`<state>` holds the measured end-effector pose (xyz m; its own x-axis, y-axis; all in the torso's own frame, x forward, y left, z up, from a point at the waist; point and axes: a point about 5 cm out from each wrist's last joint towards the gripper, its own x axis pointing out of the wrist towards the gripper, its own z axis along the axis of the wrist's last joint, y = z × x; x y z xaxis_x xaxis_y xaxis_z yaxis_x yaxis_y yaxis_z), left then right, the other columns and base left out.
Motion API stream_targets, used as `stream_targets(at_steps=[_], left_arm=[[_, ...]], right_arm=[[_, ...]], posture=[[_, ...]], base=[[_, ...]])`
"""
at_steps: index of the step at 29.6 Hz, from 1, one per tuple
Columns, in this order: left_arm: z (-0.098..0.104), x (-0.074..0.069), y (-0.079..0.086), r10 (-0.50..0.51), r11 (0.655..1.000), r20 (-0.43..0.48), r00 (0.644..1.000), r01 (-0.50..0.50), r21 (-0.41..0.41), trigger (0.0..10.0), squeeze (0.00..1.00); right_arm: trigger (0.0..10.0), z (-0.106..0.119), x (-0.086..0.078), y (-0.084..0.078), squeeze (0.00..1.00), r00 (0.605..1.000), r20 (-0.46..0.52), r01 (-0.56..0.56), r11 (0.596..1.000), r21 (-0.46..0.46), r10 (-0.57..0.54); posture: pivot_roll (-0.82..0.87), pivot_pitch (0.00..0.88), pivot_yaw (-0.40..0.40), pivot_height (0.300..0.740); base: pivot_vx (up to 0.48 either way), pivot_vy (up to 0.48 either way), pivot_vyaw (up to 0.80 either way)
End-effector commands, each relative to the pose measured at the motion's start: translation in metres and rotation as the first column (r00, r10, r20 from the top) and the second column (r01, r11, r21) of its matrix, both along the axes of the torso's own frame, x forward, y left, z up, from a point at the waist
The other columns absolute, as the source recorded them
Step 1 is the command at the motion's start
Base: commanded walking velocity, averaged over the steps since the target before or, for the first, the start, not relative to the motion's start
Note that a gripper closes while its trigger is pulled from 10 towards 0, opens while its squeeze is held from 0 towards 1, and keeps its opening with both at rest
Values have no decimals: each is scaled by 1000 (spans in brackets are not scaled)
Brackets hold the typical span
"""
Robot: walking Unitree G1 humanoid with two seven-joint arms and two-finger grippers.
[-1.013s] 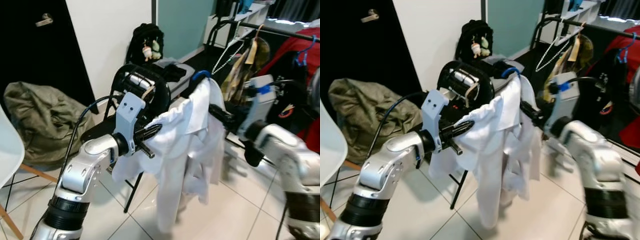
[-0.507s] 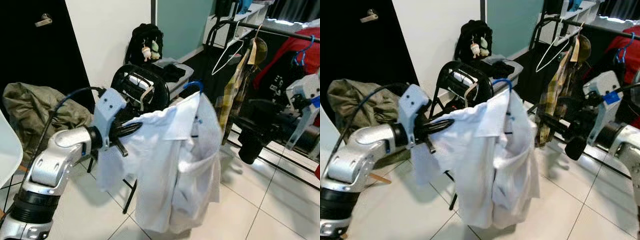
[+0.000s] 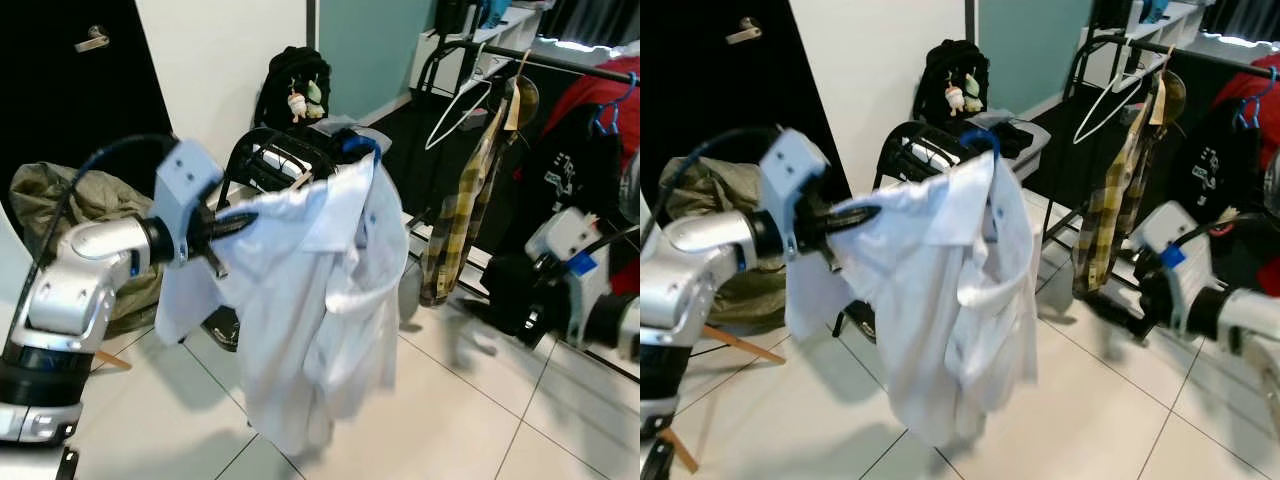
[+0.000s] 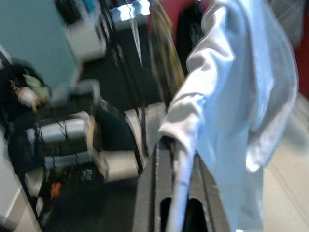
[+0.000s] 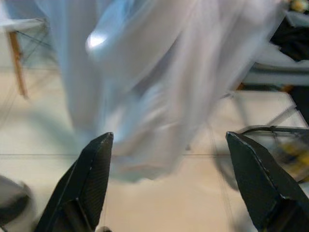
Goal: Hang hanger
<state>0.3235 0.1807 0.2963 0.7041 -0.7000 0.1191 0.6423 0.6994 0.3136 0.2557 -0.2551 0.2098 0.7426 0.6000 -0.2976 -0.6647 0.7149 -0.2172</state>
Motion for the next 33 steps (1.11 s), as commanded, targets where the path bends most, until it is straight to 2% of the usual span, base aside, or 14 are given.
stream_targets(at_steps=[1,2,3,4,7,11,13,14,15,17,21,25,31,33], left_arm=[[24,-8,1,-50,992,74,996,58,-116,10000,0],[24,-8,1,-50,992,74,996,58,-116,10000,0],[34,-11,3,-79,982,99,992,94,-161,10000,0],[34,-11,3,-79,982,99,992,94,-161,10000,0],[55,-16,9,-150,958,154,977,182,-222,10000,0],[58,-17,12,-156,959,165,974,189,-212,10000,0],[64,-18,19,-146,963,179,973,182,-199,10000,0],[64,-18,19,-146,963,179,973,182,-199,10000,0],[68,-18,23,-141,964,188,972,178,-198,10000,0],[72,-19,25,-141,962,194,971,181,-205,10000,0],[75,-20,26,-143,960,199,970,185,-209,10000,0],[79,-22,25,-158,954,205,966,203,-220,10000,0],[85,-24,21,-179,948,216,960,228,-224,10000,0],[87,-24,19,-185,947,218,958,233,-221,10000,0]], right_arm=[[10000,0,-2,-2,0,1000,24,-9,996,90,7],[10000,0,-2,-2,0,1000,24,-9,996,90,7],[10000,0,-3,-4,0,999,37,-12,986,164,6],[10000,0,-3,-4,0,999,37,-12,986,164,6],[10000,6,-9,-17,0,997,82,-22,938,346,-7],[10000,11,-12,-24,0,995,102,-25,919,393,-16],[10000,30,-22,-34,0,985,174,-93,865,493,7],[10000,30,-22,-34,0,985,174,-93,865,493,7],[10000,39,-29,-38,0,975,219,-138,836,532,21],[10000,46,-34,-42,0,966,258,-163,818,552,18],[10000,49,-37,-44,0,961,277,-168,817,552,10],[10000,46,-34,-42,0,965,263,-141,841,522,-1],[10000,35,-26,-26,0,976,213,-141,867,479,42],[10000,33,-20,-10,0,975,208,-171,865,471,79]], posture=[[-87,61,15,740],[-87,61,15,740],[-86,63,15,740],[-86,63,15,740],[-83,65,16,740],[-82,66,15,740],[-84,70,17,740],[-84,70,17,740],[-83,71,17,740],[-84,71,17,740],[-86,72,21,740],[-87,73,20,740],[-82,76,21,740],[-80,76,21,740]], base=[[0,0,0],[0,0,0],[0,0,0],[0,0,0],[0,0,0],[0,0,0],[0,0,0],[0,0,0],[0,0,0],[0,0,0],[0,0,0],[0,0,0],[0,0,0],[0,0,0]])
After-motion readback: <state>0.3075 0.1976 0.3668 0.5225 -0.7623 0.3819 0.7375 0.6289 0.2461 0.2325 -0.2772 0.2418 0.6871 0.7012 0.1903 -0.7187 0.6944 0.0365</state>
